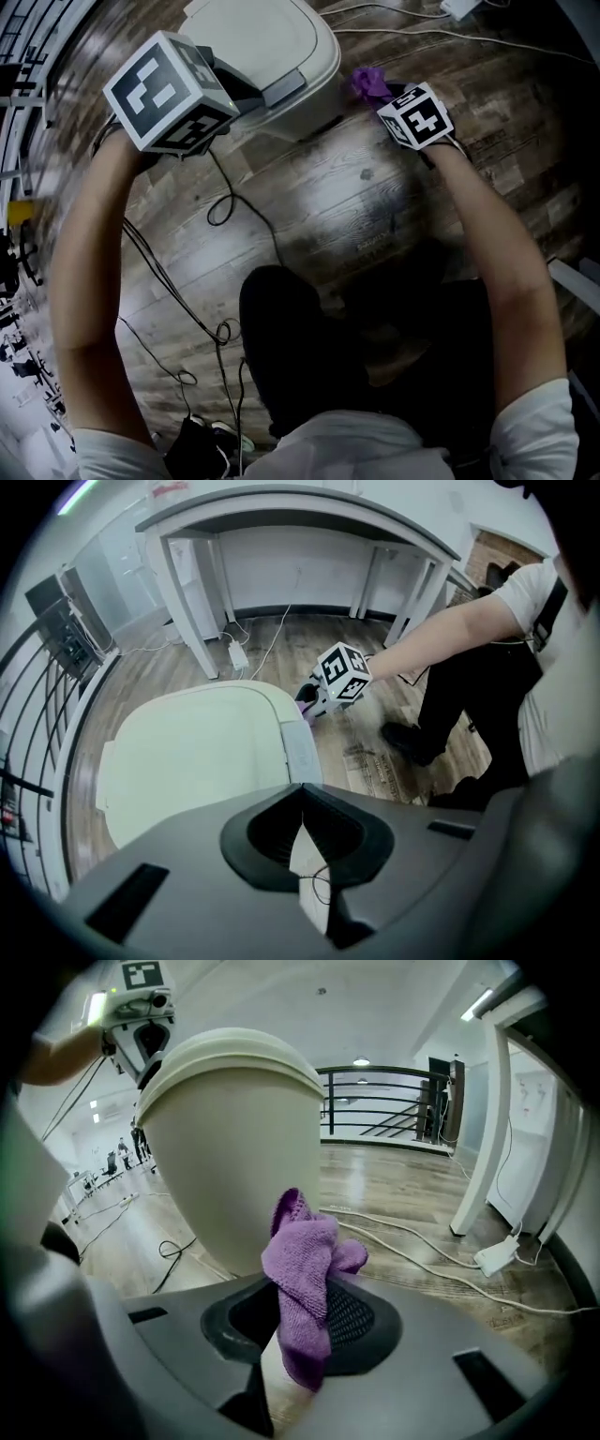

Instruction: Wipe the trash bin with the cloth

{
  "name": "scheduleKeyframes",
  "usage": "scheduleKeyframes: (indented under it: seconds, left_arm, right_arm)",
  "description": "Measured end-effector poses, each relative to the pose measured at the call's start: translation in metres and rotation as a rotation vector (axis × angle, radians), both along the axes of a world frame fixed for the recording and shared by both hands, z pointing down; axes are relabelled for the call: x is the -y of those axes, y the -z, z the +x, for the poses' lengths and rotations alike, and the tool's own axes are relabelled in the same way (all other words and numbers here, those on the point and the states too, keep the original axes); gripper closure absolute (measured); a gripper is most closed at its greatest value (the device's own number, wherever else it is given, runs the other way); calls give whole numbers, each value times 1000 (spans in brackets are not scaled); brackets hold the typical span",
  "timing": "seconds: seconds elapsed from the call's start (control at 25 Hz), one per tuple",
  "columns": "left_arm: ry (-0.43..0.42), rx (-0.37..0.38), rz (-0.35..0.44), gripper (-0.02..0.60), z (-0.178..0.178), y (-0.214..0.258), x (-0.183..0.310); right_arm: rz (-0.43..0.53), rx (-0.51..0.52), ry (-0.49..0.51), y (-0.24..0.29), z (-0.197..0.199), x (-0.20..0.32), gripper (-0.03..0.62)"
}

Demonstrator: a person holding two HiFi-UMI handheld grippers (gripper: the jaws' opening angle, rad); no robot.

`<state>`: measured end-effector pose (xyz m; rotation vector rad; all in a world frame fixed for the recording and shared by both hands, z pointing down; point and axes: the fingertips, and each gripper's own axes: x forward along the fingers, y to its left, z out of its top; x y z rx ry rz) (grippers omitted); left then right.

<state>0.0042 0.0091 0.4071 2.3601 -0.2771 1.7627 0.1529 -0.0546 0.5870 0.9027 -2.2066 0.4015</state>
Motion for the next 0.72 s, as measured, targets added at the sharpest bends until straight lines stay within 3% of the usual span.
scheduleKeyframes:
  seconds: [0.2,0.32,0.48,0.6,0.72]
  left_arm:
    - [-4,3,25,577,4,0,2]
    - [28,-39,-16,577,5,1,5]
    - [43,-71,-67,577,4,-1,3]
    - [25,-57,-52,577,6,1,3]
    - [14,-34,-26,577,5,2,3]
  right_arm:
    - [34,85,-32,29,-16,11,484]
    - [63,97,-15,30,-35,4,484]
    - [101,166,-111,16,-51,-13,484]
    - [135,215,-180,12,-56,-23,484]
    - [156,196,-167,6,-64,-33,484]
